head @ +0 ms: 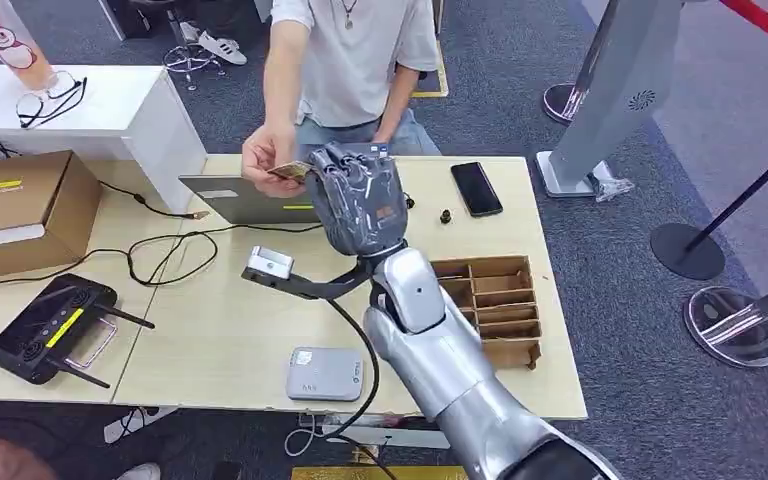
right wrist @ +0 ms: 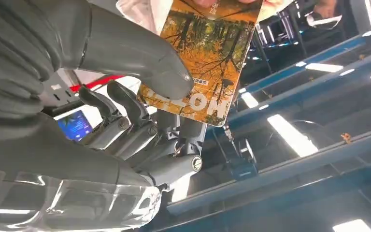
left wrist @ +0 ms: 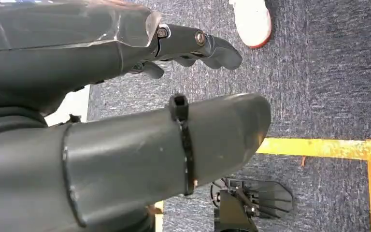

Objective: Pass the card to the sensor for recognition and then transmit it.

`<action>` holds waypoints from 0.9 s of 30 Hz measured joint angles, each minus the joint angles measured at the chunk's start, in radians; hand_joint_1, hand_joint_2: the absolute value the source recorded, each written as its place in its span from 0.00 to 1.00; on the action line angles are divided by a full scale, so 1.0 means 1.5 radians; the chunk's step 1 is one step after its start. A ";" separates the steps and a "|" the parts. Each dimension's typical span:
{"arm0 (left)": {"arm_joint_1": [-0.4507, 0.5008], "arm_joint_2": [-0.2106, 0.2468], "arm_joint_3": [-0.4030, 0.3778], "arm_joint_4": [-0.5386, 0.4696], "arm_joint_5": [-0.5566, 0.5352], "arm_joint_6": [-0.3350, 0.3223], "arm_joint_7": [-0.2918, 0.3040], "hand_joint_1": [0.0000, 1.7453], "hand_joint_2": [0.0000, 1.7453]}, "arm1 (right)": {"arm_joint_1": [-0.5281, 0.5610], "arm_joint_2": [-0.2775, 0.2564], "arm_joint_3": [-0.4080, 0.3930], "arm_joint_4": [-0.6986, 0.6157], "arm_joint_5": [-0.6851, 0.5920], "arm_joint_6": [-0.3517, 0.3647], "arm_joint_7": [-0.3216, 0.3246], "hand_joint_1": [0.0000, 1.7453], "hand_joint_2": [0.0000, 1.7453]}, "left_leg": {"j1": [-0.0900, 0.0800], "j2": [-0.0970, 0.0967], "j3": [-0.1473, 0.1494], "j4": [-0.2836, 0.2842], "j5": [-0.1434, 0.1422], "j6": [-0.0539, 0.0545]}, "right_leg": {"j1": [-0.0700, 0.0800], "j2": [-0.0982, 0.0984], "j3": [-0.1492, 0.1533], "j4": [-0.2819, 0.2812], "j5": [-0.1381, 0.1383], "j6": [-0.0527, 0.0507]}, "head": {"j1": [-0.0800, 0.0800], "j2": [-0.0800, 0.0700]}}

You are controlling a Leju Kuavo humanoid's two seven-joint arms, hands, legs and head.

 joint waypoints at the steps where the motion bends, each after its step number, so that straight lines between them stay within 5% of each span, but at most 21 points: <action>1: 0.000 0.000 0.000 0.000 0.000 0.000 0.000 0.00 0.00 | -0.001 0.000 0.001 0.002 -0.001 0.000 0.000 0.00 1.00 | 0.000 0.000 0.000 0.000 0.000 0.000 | 0.000 0.000 0.000 0.000 0.000 0.000 | 0.000 0.000; 15: -0.001 0.000 0.000 0.000 0.003 0.007 0.004 0.00 0.00 | -0.005 0.000 0.017 0.010 -0.046 0.000 -0.025 0.00 1.00 | 0.000 0.000 0.000 0.000 0.000 0.000 | 0.000 0.000 0.000 0.000 0.000 0.000 | 0.000 0.000; 16: -0.001 0.000 0.000 0.000 0.004 0.008 0.004 0.00 0.00 | -0.005 0.000 0.017 0.010 -0.046 0.000 -0.029 0.00 0.00 | 0.000 0.000 0.000 0.000 0.000 0.000 | 0.000 0.000 0.000 0.000 0.000 0.000 | 0.000 0.000; 27: -0.004 0.000 0.000 0.000 0.010 0.012 0.017 0.00 0.00 | -0.007 0.000 0.031 0.014 -0.038 0.000 -0.024 0.00 0.00 | 0.000 0.000 0.000 0.000 0.000 0.000 | 0.000 0.000 0.000 0.000 0.000 0.000 | 0.000 0.000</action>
